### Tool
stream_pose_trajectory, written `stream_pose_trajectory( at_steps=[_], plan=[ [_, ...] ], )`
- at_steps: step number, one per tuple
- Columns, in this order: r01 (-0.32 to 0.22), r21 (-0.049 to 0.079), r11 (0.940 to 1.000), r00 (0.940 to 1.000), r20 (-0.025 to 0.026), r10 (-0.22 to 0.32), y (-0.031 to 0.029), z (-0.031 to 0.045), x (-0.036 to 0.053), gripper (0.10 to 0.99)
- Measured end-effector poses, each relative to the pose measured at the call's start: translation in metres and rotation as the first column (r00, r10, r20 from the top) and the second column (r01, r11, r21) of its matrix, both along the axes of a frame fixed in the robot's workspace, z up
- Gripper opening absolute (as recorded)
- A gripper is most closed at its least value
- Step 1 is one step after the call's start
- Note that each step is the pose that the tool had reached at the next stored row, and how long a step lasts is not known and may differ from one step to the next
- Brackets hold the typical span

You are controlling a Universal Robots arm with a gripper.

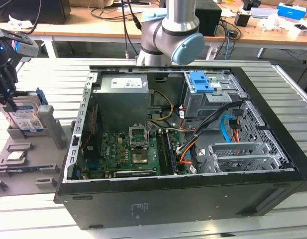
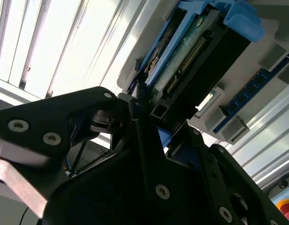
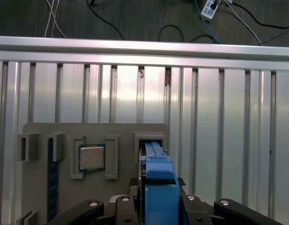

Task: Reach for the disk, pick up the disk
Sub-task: 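Pick up the disk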

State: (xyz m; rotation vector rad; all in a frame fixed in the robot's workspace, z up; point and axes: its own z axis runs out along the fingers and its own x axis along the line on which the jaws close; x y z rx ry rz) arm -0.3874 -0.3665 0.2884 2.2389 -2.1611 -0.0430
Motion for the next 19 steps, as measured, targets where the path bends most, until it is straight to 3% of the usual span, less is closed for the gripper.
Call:
stream_pose_trajectory(
  at_steps=[15, 19],
  plan=[
    [0.000, 0.000, 1.0000, 1.0000, 0.0005, 0.000, 0.0000, -0.0001, 0.0001, 0.365],
    [0.000, 0.000, 1.0000, 1.0000, 0.0001, 0.000, 0.0000, 0.0045, 0.0001, 0.365]
  ],
)
